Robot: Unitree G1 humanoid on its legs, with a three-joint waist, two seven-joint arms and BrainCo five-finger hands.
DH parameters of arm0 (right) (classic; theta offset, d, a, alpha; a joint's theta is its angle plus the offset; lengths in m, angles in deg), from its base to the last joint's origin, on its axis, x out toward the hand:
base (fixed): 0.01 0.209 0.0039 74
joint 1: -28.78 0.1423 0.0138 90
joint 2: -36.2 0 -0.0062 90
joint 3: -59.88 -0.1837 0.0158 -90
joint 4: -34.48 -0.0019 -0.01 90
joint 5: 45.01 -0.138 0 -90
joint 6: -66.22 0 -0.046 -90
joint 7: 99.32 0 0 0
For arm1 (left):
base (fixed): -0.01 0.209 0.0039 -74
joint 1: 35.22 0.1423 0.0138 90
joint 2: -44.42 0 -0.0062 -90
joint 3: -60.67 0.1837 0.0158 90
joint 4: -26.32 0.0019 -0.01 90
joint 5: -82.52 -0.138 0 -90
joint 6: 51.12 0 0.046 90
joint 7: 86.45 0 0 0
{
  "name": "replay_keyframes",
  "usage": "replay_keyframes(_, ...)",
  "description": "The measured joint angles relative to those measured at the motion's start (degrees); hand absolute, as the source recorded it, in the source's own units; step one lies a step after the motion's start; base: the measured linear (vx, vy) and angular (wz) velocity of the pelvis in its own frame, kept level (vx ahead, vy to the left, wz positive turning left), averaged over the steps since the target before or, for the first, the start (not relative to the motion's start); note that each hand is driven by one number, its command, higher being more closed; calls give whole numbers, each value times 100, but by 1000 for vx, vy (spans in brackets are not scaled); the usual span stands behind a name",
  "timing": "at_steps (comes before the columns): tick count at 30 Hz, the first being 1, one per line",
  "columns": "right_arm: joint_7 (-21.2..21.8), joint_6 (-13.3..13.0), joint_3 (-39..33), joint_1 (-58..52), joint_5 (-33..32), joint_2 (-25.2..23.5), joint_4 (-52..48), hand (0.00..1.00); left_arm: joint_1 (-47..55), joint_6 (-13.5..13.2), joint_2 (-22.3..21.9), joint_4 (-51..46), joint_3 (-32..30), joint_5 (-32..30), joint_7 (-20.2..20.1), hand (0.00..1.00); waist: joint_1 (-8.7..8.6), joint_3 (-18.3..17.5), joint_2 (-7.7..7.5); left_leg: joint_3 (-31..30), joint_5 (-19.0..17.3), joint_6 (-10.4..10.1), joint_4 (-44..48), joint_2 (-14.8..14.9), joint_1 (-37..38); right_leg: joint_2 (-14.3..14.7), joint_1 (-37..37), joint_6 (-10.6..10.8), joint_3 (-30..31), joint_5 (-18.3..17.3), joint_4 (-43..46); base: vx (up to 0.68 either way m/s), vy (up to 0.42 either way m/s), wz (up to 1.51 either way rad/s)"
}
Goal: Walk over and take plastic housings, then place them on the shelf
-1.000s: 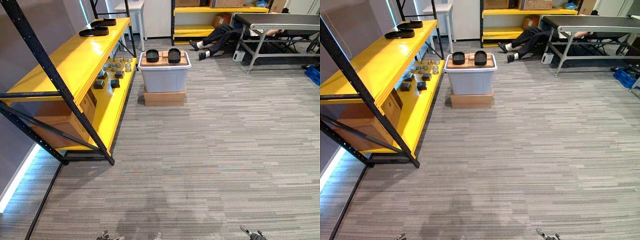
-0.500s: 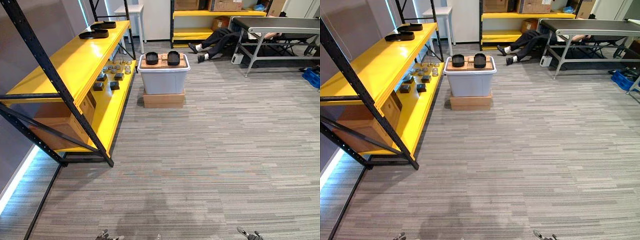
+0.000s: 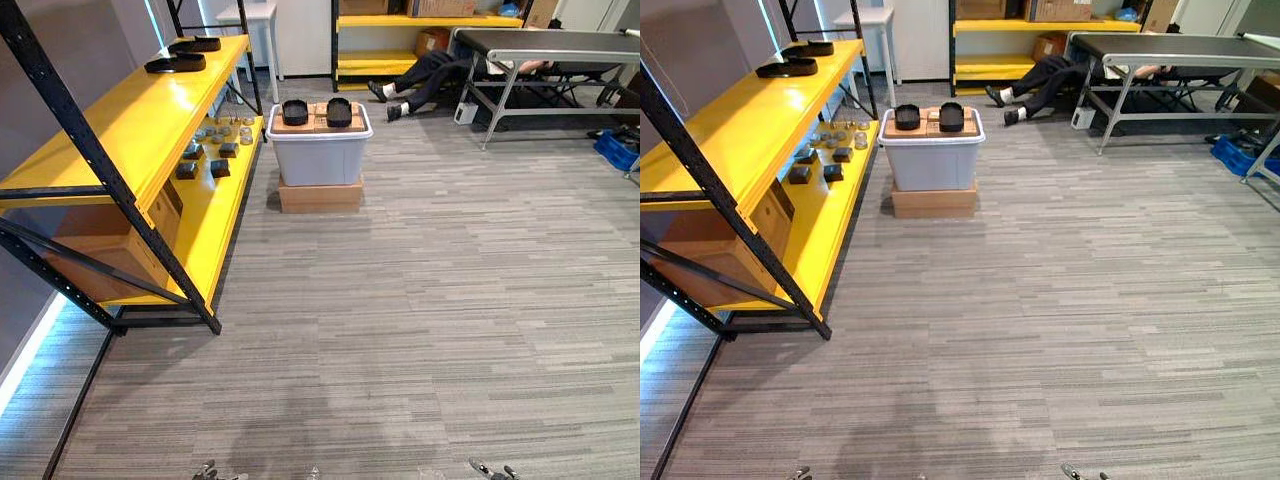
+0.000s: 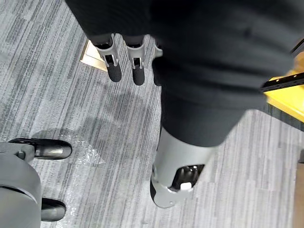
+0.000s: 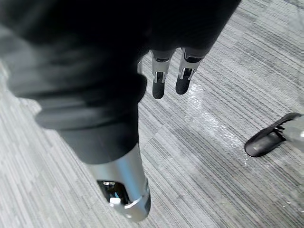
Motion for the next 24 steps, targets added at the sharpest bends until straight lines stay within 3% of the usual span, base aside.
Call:
replay_keyframes(2, 1, 0, 4, 69, 0, -56, -75, 0, -31, 1, 4, -101, 128, 1, -6, 0, 40, 137, 16, 78, -197, 68, 255, 31, -109, 3, -308, 50, 45, -345, 657, 20, 4, -25)
replay_keyframes(4, 0, -1, 97, 66, -1, -94, -80, 0, -57, -14, 46, -203, 345, 33, -1, 0, 90, 238, 17, 120, -438, 163, 504, 70, -146, -13, -831, 344, 9, -797, 1902, 32, 26, -12)
replay_keyframes(5, 5, 0, 234, 50, -1, -137, -96, 0, -75, -18, 86, -206, 458, 111, -1, 0, 76, 279, 8, 93, -551, 187, 575, 103, -131, -61, -1394, 467, -180, -912, 3068, 111, 61, 7)
replay_keyframes(6, 24, 1, 252, 22, 0, -219, -91, 0, -110, -16, 174, -218, 623, 109, 0, 0, 16, 416, -18, 23, -623, 281, 580, 81, 33, -227, -1814, 482, -459, -1064, 4045, 217, 61, 23)
replay_keyframes(7, 29, 4, 325, -33, 2, -260, -73, 0, -129, -7, 233, -217, 727, 107, 8, 0, -37, 517, -54, -42, -717, 316, 577, 90, 232, -376, -1976, 452, -689, -1246, 4368, 245, 30, 28)
replay_keyframes(10, 49, 3, 457, -57, 10, -270, -74, 0, -266, -1, 281, -216, 754, 102, 15, 0, -143, 567, 17, -148, -890, 231, 537, 354, 485, -366, -2421, 332, -1061, -1285, 3686, 426, -71, 24)
replay_keyframes(12, 73, 2, 453, -76, 22, -267, -82, 0, -447, -28, 308, -219, 754, 99, 16, 0, -280, 627, 132, -271, -916, 135, 366, 687, 646, -108, -2676, 99, -1119, -932, 2576, 515, -171, 54)
replay_keyframes(13, 88, -2, 448, -211, 28, -249, -86, 0, -521, -70, 334, -223, 764, 83, 15, 0, -315, 604, 49, -357, -1010, -147, 423, 778, 788, -34, -2732, -52, -994, -23, 1697, 462, -184, 45)
replay_keyframes(14, 91, -3, 445, -267, 29, -230, -86, 0, -514, -73, 322, -221, 762, 78, 15, 0, -358, 595, 49, -407, -1088, -281, 502, 830, 840, -25, -2656, -202, -976, 572, 1695, 644, -252, 32)
replay_keyframes(15, 86, -3, 416, -214, 29, -182, -87, 0, -561, -87, 251, -191, 728, 68, 16, 0, -352, 643, 178, -450, -1096, -360, 784, 1028, 827, 100, -2654, -468, -1067, 383, 2021, 694, -258, 24)
replay_keyframes(16, 112, -9, 302, -219, 30, -229, -120, 0, -596, -100, 215, -172, 626, -20, 0, 0, -381, 641, 136, -525, -822, -672, 1496, 1011, 564, 37, -2588, -574, -1061, 15, 2253, 704, -246, 11)
replay_keyframes(17, 114, -9, 190, -228, 29, -227, -99, 0, -584, -105, 152, -174, 521, -27, -1, 0, -379, 655, 146, -552, -607, -675, 1964, 1010, 453, 40, -2439, -593, -1058, -110, 2279, 691, -229, 25)
replay_keyframes(18, 117, -8, 78, -294, 26, -226, -97, 0, -502, -108, 45, -176, 250, -28, 10, 0, -394, 694, 173, -710, 1, -698, 3219, 1023, 102, 38, -1887, -627, -1066, -352, 2095, 821, -260, 23)
replay_keyframes(19, 115, -8, 77, -409, 26, -223, -101, 0, -376, -126, -28, -190, 17, -28, 16, 0, -363, 709, 178, -826, 262, -913, 4948, 1165, -497, 133, -1097, -666, -1075, -472, 1668, 806, -253, 29)
replay_keyframes(21, 109, -7, 76, -418, 25, -238, -97, 0, -328, -115, -25, -184, -66, -29, 18, 0, -308, 721, 172, -700, 158, -938, 5958, 1301, -1015, 195, -497, -672, -1055, -476, 1249, 551, -176, 11)
replay_keyframes(22, 94, -7, 77, -408, 22, -235, -175, 0, -244, -112, -69, -196, -140, -29, 36, 0, -201, 753, 107, -451, -65, -735, 6413, 1402, -1549, 228, -8, -684, -970, -483, 844, 519, -149, -16)
replay_keyframes(23, 86, -8, 83, -359, 21, -209, -273, 0, -135, -105, -119, -220, -140, -27, 51, 0, -82, 753, 114, -245, -319, -598, 6350, 1422, -2121, 244, 328, -693, -856, -507, 512, 500, -120, -31)
replay_keyframes(24, 86, -8, 87, -292, 22, -197, -283, 0, -68, -105, -139, -227, -138, -27, 50, 0, -23, 756, 111, -162, -422, -588, 6149, 1396, -2385, 243, 439, -689, -756, -536, 421, 581, -37, -64)
